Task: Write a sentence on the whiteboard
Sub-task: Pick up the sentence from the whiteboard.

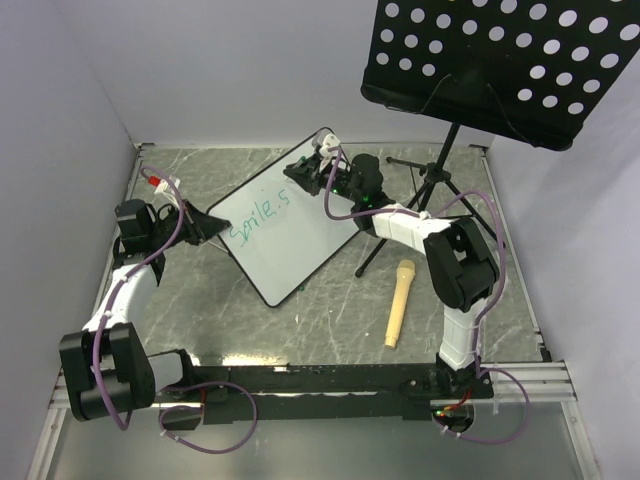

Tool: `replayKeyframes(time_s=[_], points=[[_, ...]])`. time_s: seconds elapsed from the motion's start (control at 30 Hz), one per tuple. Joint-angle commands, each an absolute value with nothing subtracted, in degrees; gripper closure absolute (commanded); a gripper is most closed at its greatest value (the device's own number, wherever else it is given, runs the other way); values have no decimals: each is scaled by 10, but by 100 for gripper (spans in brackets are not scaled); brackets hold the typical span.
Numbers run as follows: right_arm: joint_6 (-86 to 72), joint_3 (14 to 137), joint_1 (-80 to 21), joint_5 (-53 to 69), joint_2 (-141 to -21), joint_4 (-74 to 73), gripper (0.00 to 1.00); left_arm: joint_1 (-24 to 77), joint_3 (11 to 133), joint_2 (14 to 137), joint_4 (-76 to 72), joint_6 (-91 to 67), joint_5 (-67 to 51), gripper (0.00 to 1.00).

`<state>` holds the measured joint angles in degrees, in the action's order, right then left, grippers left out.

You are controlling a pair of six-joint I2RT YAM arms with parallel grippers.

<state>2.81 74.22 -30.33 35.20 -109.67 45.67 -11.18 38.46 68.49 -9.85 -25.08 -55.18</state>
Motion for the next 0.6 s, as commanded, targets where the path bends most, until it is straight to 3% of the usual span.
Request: replayKeyframes(time_s=[0.0,0.57], points=[[25,771,-301,360,-1105,467,100,-105,376,700,-62,-87,-490,99],[26,770,-301,365,-1110,465,100,-104,375,700,-65,-88,-490,99]])
